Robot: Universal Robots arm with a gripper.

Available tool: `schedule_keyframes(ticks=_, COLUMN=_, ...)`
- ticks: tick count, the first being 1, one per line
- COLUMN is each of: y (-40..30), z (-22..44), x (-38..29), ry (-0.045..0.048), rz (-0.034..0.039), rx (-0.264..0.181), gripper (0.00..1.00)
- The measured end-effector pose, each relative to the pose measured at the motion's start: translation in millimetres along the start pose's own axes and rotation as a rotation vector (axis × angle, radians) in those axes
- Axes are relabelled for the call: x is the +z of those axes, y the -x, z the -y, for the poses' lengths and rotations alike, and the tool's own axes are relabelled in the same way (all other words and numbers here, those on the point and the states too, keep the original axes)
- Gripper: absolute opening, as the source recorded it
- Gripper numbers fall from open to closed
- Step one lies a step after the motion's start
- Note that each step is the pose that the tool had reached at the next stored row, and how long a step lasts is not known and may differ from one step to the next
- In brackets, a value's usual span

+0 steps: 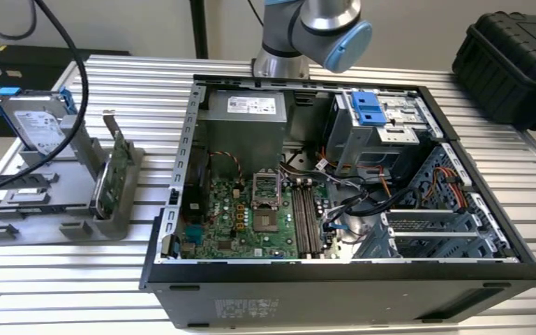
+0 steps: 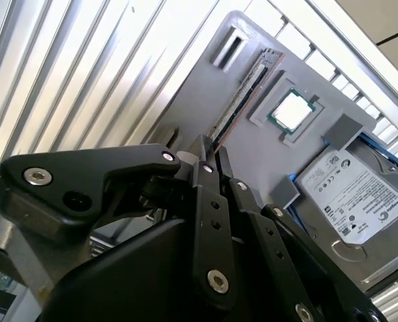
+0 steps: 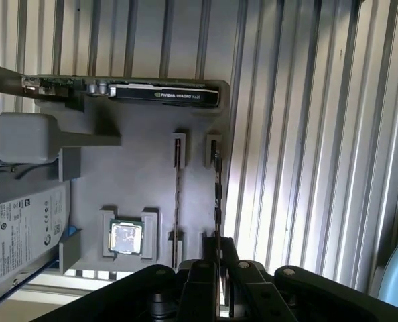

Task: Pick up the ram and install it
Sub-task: 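Pick up the ram and move it above insertion slot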

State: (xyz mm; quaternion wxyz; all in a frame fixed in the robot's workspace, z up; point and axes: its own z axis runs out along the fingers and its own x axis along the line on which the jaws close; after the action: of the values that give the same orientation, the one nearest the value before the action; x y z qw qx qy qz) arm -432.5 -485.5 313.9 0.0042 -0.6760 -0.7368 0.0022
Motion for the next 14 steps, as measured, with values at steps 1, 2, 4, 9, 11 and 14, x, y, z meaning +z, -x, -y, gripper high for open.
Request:
schedule_keyframes(ticks=1, y=0.0, z=0.0, x=-2.2, ry=0.0, rz=0.0, rx=0.0, gripper=0.0)
schedule_keyframes(ticks=2, y=0.0, z=0.1, x=-4.9, ry=-0.0001, rz=0.0, rx=0.0, gripper=0.0)
schedule_keyframes(ticks=4, y=0.0, z=0.1, x=-10.6, ry=0.0001, rz=-0.0001, rx=0.0, gripper=0.0)
schedule_keyframes(ticks=9, y=-0.1, z=0.3, x=-25.5, ry=0.0001, rz=0.0, rx=0.0, gripper=0.0)
schedule_keyframes(ticks=11, y=-0.1, z=0.4, x=-31.4, ry=0.0, rz=0.0, rx=0.0, gripper=0.0)
schedule_keyframes(ticks=14, y=-0.1, z=0.6, x=-40.6, ry=0.0, rz=0.0, rx=0.0, gripper=0.0)
